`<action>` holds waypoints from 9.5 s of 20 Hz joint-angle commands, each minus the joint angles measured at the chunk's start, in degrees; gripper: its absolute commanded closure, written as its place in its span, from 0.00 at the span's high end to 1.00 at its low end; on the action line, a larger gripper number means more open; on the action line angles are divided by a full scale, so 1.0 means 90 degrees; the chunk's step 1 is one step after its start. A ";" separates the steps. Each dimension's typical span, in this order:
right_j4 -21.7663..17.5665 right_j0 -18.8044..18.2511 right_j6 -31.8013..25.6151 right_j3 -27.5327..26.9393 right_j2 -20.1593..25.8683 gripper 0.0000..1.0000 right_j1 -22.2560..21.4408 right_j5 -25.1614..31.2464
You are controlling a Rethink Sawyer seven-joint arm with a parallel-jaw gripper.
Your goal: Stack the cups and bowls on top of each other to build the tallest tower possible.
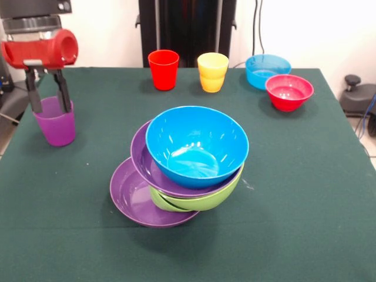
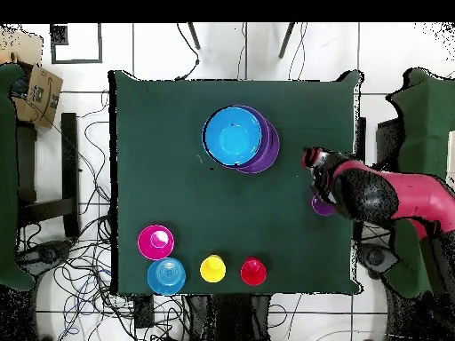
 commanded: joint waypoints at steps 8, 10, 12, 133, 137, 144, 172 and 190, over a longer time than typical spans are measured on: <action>-0.0644 0.0866 0.0179 -0.0547 -0.1223 1.00 0.0489 -0.0963; -0.0585 0.0898 0.0116 -0.0569 -0.1272 1.00 0.0484 -0.0971; -0.0541 0.0940 0.0089 -0.0596 -0.1328 1.00 0.0469 -0.0981; 0.0917 -0.0147 -0.1850 0.0156 -0.0505 1.00 0.0176 0.0794; 0.1095 -0.0079 -0.1577 0.0302 -0.0395 1.00 -0.0177 0.0996; 0.1366 -0.0343 -0.1500 0.0837 -0.0143 1.00 -0.0690 0.1390; -0.0734 -0.0184 -0.1119 0.0807 -0.0690 1.00 0.1015 -0.0501; -0.1098 -0.0546 -0.1439 0.0616 -0.0566 1.00 0.1558 -0.0461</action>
